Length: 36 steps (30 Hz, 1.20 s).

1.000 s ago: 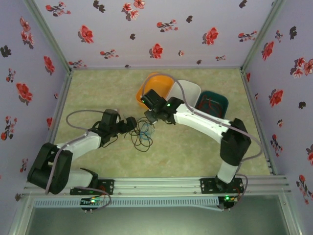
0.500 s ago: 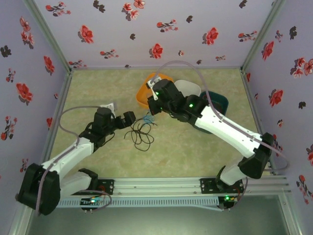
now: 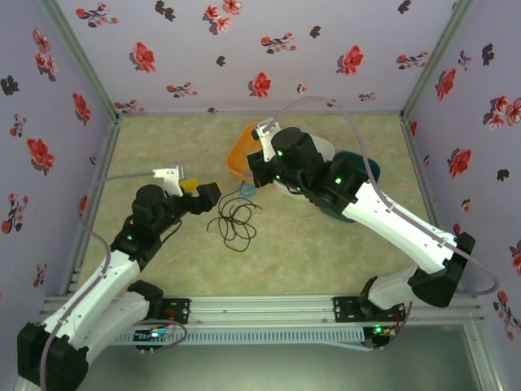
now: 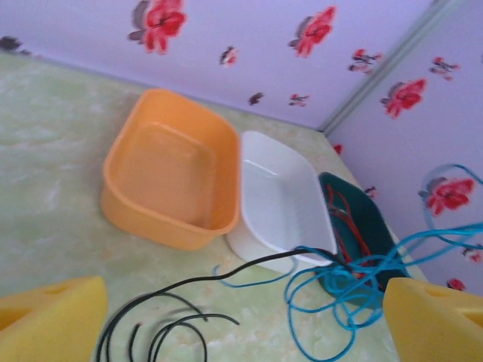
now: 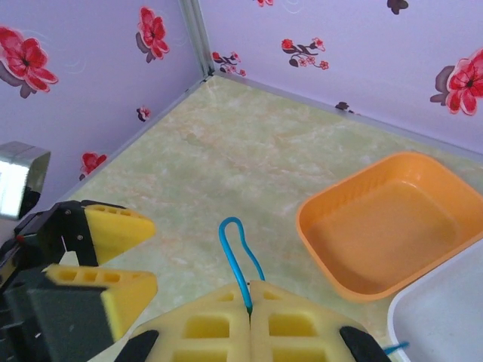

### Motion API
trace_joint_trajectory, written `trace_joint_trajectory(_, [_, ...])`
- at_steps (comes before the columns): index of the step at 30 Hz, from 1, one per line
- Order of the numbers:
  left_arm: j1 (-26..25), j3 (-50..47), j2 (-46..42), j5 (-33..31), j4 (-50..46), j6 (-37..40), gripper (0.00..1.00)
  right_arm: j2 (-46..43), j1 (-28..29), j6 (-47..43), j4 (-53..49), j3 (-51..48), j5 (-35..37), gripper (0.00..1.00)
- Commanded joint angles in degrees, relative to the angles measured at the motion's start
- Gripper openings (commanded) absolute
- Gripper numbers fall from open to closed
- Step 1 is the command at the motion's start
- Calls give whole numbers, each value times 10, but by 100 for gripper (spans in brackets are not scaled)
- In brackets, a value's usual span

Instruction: Untangle the cables

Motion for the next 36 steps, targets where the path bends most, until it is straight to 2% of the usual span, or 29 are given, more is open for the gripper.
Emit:
trace_joint_trajectory(1, [-21, -10, -3, 65, 50, 63, 94, -6, 5, 19, 20, -5, -21, 0])
trace_joint_trajectory(7, [-66, 18, 67, 67, 67, 112, 73, -8, 5, 36, 34, -11, -52, 0])
trace_joint_trajectory(11, [-70, 45, 122, 66, 68, 108, 53, -9, 5, 41, 37, -12, -64, 0])
trace_joint_trajectory(16, [-71, 42, 144, 61, 89, 91, 28, -17, 5, 44, 37, -19, -58, 0])
trace_joint_trajectory(21, [-71, 28, 135, -11, 40, 85, 2, -42, 5, 34, 35, -24, -24, 0])
trace_joint_trajectory(28, [-66, -24, 109, -137, -42, 41, 0, -89, 5, 35, 26, -39, 61, 0])
trace_joint_trajectory(33, [-49, -51, 103, -184, -93, -6, 0, -114, 5, 50, 11, -54, 168, 0])
trace_joint_trajectory(36, [-33, -63, 106, -212, -130, -48, 0, -133, 5, 51, 12, -58, 193, 0])
